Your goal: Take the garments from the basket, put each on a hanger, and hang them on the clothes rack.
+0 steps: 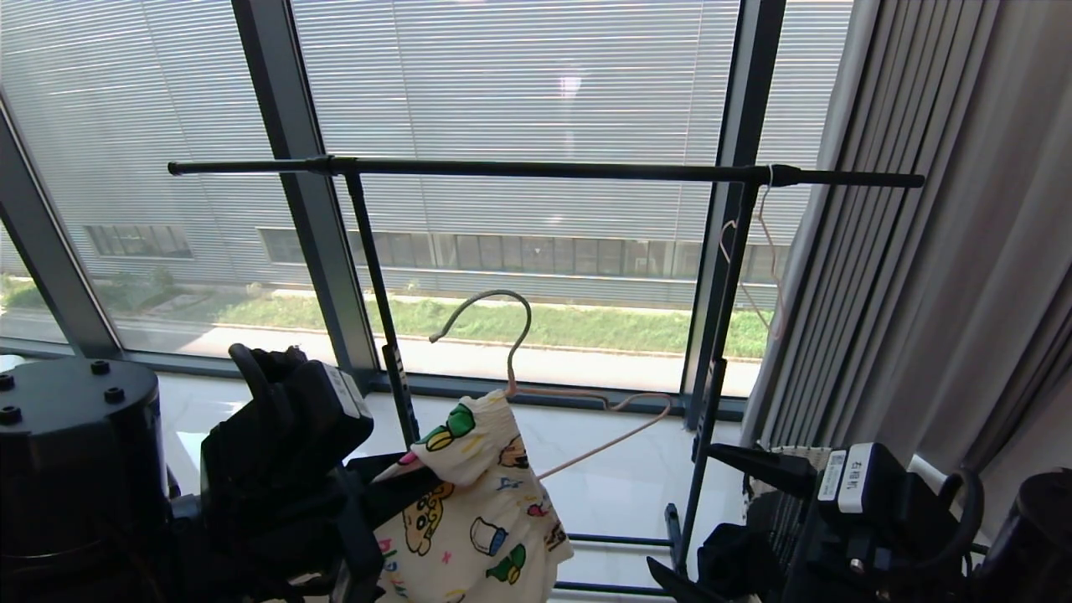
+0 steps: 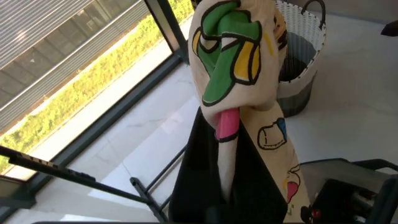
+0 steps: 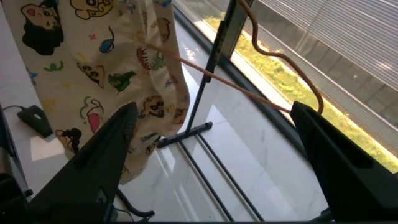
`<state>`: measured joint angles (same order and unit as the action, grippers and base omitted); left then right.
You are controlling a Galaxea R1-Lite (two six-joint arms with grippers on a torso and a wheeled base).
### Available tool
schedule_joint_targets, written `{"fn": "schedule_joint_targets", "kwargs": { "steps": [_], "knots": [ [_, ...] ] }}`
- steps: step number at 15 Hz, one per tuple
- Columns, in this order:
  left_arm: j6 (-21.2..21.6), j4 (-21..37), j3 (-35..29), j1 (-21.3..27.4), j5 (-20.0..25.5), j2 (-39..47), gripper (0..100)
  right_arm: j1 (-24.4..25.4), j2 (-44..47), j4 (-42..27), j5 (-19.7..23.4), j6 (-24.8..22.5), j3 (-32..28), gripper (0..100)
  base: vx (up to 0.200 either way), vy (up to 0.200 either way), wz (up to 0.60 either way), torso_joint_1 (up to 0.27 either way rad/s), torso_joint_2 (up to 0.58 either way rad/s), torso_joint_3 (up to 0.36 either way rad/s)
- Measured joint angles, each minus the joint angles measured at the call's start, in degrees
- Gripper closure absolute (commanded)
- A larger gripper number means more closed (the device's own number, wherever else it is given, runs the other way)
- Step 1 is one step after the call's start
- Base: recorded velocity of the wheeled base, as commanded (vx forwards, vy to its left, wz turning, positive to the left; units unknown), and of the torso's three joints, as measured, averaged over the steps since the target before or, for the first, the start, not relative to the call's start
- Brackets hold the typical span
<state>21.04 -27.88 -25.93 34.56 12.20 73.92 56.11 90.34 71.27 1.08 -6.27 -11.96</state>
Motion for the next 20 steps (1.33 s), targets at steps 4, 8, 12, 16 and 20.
{"fn": "schedule_joint_targets", "kwargs": {
  "steps": [4, 8, 12, 16, 20],
  "knots": [
    [2.8, -2.9, -0.1, 0.0, 0.0, -0.9, 100, 0.0, 4.9, -0.2, -2.2, 11.9, -2.0, 0, 0.0, 0.0, 0.0, 0.0, 0.0, 0.0],
    [3.8, -3.2, -1.5, 0.2, 0.2, -1.1, 100, 0.2, 14.2, -0.1, -11.2, 20.5, -11.0, 0, 0.0, 0.0, 0.0, 0.0, 0.0, 0.0],
    [3.9, -3.2, -2.6, 1.2, 0.3, -1.1, 100, 2.9, 20.1, 0.0, -12.1, 20.8, -12.9, 0, 0.0, 0.0, 0.0, 0.0, 0.0, 0.0],
    [3.8, -3.1, -2.6, 2.0, 0.3, -1.2, 100, 5.6, 22.4, 0.0, -13.9, 20.5, -12.6, 0, 0.0, 0.0, 0.0, 0.0, 0.0, 0.0],
    [3.8, -3.1, -2.6, 3.0, 0.1, -1.8, 100, 6.1, 25.7, 0.0, -21.7, 18.3, -12.4, 0, 0.0, 0.0, 0.0, 0.0, 0.0, 0.0]
  ]
}}
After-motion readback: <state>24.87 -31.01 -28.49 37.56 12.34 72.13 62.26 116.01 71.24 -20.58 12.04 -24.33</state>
